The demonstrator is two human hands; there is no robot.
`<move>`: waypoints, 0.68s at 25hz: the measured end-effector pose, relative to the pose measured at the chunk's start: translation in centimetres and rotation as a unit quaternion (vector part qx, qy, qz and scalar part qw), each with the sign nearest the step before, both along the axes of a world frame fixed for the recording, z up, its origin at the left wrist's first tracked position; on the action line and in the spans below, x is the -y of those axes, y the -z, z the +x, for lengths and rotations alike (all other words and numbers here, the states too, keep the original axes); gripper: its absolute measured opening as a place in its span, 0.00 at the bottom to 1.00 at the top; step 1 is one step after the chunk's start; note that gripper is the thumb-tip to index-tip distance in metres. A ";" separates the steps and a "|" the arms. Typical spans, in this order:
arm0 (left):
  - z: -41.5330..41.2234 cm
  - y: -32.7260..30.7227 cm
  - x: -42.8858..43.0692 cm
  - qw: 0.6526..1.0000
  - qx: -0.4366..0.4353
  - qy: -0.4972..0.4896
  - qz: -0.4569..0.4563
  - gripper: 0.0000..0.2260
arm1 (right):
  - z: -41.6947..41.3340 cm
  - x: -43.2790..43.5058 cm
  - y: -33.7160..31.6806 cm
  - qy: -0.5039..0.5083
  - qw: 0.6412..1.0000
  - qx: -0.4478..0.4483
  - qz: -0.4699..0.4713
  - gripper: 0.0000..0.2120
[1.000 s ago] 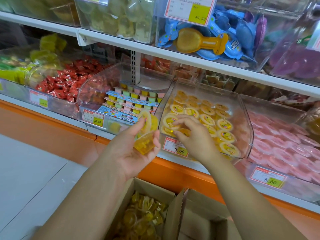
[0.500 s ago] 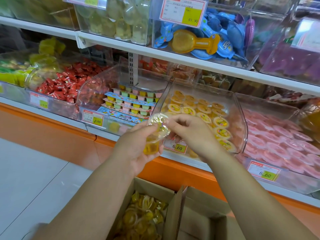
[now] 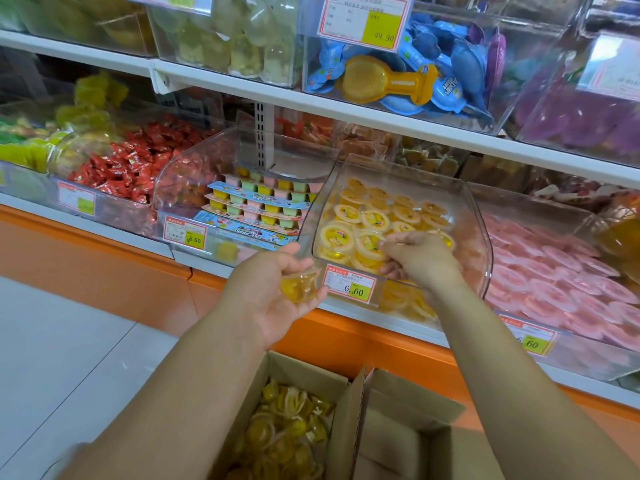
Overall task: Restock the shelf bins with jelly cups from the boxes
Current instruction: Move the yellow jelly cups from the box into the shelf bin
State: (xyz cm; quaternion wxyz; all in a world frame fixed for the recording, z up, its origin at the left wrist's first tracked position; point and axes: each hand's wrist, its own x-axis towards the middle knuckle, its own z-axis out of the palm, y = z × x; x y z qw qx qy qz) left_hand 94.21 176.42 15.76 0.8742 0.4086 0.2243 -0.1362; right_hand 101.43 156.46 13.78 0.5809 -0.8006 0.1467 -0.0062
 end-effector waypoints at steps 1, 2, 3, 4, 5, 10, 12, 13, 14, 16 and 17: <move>0.0 0.0 0.1 1.000 -0.001 0.004 0.002 0.18 | 0.0 0.0 -0.1 -0.006 1.000 -0.005 -0.003 0.10; 0.0 0.1 0.1 1.000 -0.002 0.007 0.004 0.18 | 0.0 0.0 -0.1 -0.011 1.000 -0.011 -0.005 0.11; 0.0 0.1 0.2 1.000 -0.004 0.012 0.003 0.18 | -0.1 0.0 -0.1 -0.014 1.000 -0.015 -0.010 0.12; 0.0 0.2 0.3 1.000 -0.004 0.015 0.000 0.18 | -0.2 0.0 -0.2 -0.012 0.999 -0.014 -0.027 0.13; 0.1 0.4 0.3 1.000 0.000 0.017 -0.006 0.18 | -0.4 0.0 -0.4 -0.001 0.998 -0.002 -0.066 0.13; 0.3 0.2 1.3 0.998 0.058 0.034 -0.014 0.23 | -3.0 -0.1 -3.8 -0.074 0.984 0.058 -0.149 0.12; 0.2 -0.1 2.4 0.995 0.095 0.039 -0.008 0.21 | -4.8 -1.5 -4.3 -0.191 0.978 -0.047 -0.073 0.15; 0.1 -0.3 3.0 0.993 0.111 0.043 -0.007 0.19 | -5.4 -1.9 -4.3 -0.221 0.971 -0.078 -0.038 0.14; 0.0 -0.4 3.6 0.991 0.124 0.047 -0.001 0.16 | -5.5 -1.9 -4.2 -0.227 0.970 -0.084 -0.008 0.11; 0.0 -0.5 4.4 0.988 0.141 0.052 0.020 0.13 | -5.1 -0.5 -4.2 -0.183 0.980 -0.053 0.048 0.05; 0.1 -0.5 4.5 0.987 0.146 0.050 0.035 0.13 | -4.6 0.8 -4.3 -0.135 0.988 -0.027 0.071 0.04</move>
